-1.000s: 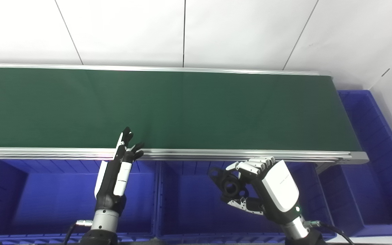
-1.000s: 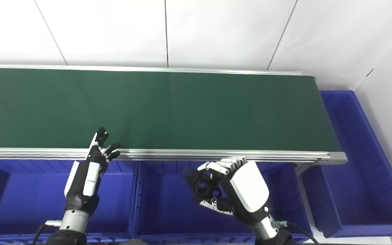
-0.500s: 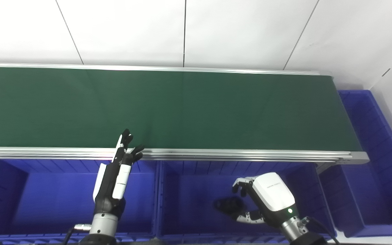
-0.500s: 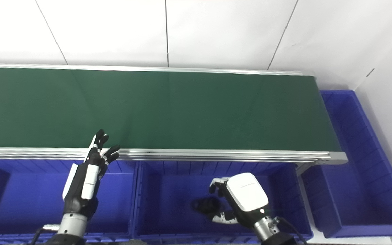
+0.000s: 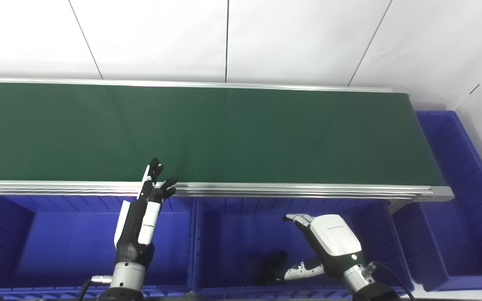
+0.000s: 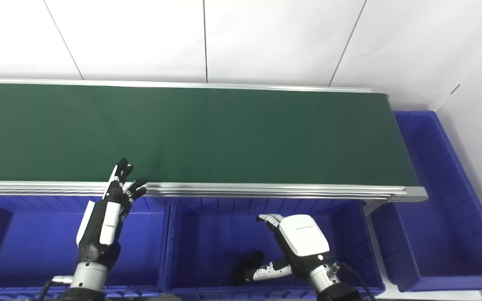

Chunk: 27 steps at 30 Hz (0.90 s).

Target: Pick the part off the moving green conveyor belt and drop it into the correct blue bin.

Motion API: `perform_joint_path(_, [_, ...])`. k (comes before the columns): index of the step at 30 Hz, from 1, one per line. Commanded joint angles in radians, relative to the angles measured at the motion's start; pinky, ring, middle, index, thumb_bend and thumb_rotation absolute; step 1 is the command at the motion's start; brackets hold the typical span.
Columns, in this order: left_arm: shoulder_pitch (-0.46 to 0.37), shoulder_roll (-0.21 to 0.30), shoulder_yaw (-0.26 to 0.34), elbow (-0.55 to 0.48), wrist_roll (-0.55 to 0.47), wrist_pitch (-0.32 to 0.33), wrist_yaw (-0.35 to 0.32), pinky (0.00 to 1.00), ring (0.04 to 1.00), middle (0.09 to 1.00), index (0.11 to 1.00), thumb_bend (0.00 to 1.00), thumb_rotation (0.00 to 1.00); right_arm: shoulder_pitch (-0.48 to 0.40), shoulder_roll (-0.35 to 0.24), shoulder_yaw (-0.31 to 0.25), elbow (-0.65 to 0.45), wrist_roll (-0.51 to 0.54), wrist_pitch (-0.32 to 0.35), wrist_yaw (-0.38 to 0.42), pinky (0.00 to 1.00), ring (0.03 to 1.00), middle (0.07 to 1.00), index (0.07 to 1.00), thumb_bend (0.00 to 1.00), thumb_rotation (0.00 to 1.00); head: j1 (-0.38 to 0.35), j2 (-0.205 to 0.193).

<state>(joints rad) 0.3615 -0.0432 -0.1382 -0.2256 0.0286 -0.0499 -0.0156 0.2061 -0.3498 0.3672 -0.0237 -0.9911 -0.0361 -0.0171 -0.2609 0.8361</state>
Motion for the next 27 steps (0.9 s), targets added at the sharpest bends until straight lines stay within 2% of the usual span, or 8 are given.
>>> perform_joint_path(1, [0.0, -0.001, -0.009, -0.017, 0.019, -0.018, -0.001, 0.85, 0.874, 0.992, 1.0, 0.72, 0.97, -0.001, 0.004, -0.018, 0.003, 0.064, -0.046, -0.044, 0.51, 0.672, 0.801, 0.818, 1.0, 0.74, 0.001, 0.0])
perform_joint_path(2, [0.002, -0.001, -0.011, -0.017, 0.027, -0.022, 0.0, 0.85, 0.875, 0.991, 1.0, 0.72, 0.98, 0.001, 0.009, -0.031, 0.018, 0.136, -0.088, -0.054, 0.52, 0.676, 0.799, 0.817, 1.0, 0.75, 0.012, -0.009])
perform_joint_path(5, [0.007, -0.003, -0.015, -0.015, 0.038, -0.034, 0.002, 0.88, 0.889, 0.994, 1.0, 0.72, 0.98, 0.012, 0.035, -0.073, 0.069, 0.351, -0.218, -0.087, 0.63, 0.745, 0.8, 0.81, 0.96, 0.75, 0.026, -0.022])
perform_joint_path(9, [0.012, 0.001, -0.019, -0.006, 0.032, -0.06, -0.005, 0.91, 0.913, 0.998, 1.0, 0.7, 0.97, 0.038, 0.091, -0.134, 0.105, 0.579, -0.332, -0.095, 0.63, 0.731, 0.806, 0.813, 0.91, 0.74, 0.039, -0.041])
perform_joint_path(10, [0.013, 0.002, -0.02, -0.004, 0.036, -0.065, -0.005, 0.92, 0.921, 1.0, 1.0, 0.7, 0.98, 0.044, 0.103, -0.146, 0.11, 0.611, -0.351, -0.097, 0.65, 0.745, 0.821, 0.829, 0.9, 0.79, 0.04, -0.043])
perform_joint_path(15, [0.02, 0.006, -0.03, 0.009, 0.085, -0.103, 0.008, 0.92, 0.932, 0.994, 1.0, 0.68, 1.0, 0.065, 0.138, -0.194, 0.129, 0.677, -0.425, -0.12, 0.71, 0.799, 0.869, 0.873, 0.85, 0.89, 0.07, -0.072])
perform_joint_path(19, [0.029, -0.001, -0.037, 0.016, 0.129, -0.12, 0.025, 0.98, 0.978, 1.0, 1.0, 0.7, 1.0, 0.083, 0.15, -0.209, 0.114, 0.707, -0.432, -0.12, 0.73, 0.818, 0.894, 0.899, 0.86, 0.95, 0.097, -0.092])
perform_joint_path(27, [0.048, -0.01, -0.052, 0.052, 0.194, -0.183, 0.056, 1.0, 1.0, 1.0, 1.0, 0.68, 1.0, 0.104, 0.14, -0.202, 0.121, 0.802, -0.433, -0.092, 0.77, 0.877, 0.969, 0.947, 0.84, 0.94, 0.153, -0.149])
